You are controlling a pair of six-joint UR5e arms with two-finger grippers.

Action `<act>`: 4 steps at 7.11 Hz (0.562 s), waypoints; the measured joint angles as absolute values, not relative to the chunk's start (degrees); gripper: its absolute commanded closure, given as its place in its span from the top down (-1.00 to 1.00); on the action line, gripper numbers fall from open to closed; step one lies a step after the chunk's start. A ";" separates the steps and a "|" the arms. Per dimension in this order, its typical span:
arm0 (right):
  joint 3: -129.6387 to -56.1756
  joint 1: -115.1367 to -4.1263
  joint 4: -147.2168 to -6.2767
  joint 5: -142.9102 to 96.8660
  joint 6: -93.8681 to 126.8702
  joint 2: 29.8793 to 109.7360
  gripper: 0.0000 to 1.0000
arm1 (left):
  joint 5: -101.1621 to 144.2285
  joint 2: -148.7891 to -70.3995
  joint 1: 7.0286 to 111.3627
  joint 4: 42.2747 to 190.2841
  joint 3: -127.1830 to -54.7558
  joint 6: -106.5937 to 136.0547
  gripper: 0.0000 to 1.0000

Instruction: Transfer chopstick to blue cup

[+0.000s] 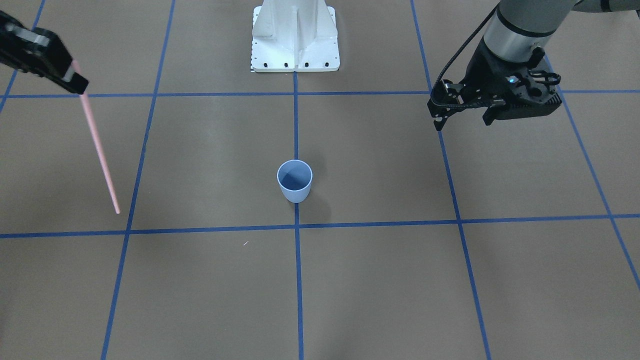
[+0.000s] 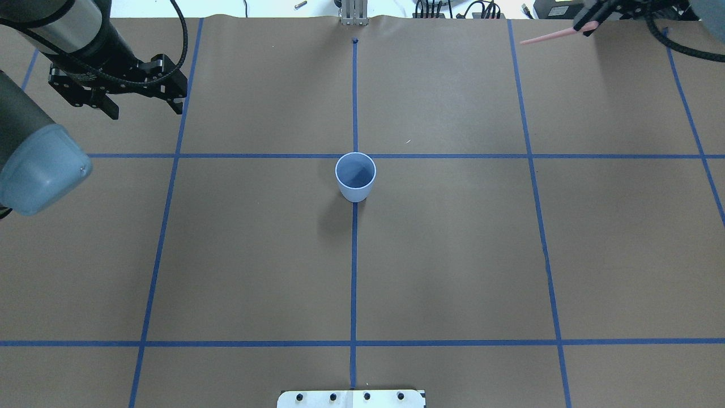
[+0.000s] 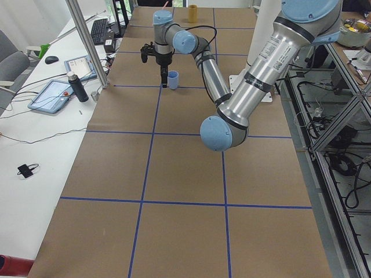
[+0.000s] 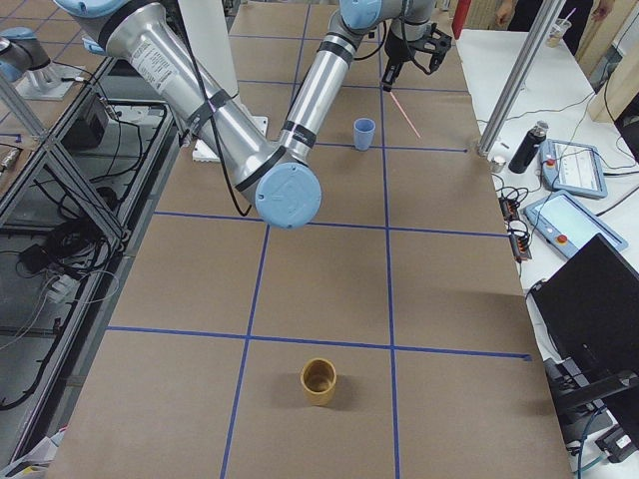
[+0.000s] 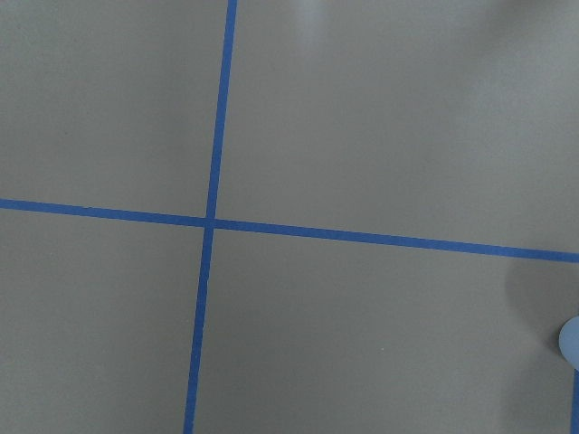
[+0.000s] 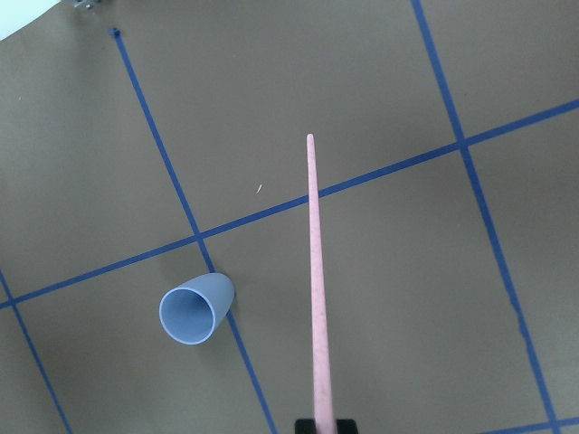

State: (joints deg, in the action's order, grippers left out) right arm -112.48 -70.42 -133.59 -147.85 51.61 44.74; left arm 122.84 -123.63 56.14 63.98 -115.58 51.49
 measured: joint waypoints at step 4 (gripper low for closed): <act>-111.85 -53.35 -121.19 -144.58 73.63 40.60 -1.00 | 122.84 -120.70 57.60 64.01 -115.57 48.41 0.97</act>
State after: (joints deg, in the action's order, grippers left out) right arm -111.85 -53.35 -121.19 -144.58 73.63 40.60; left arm 122.84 -120.70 57.60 64.01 -115.57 48.41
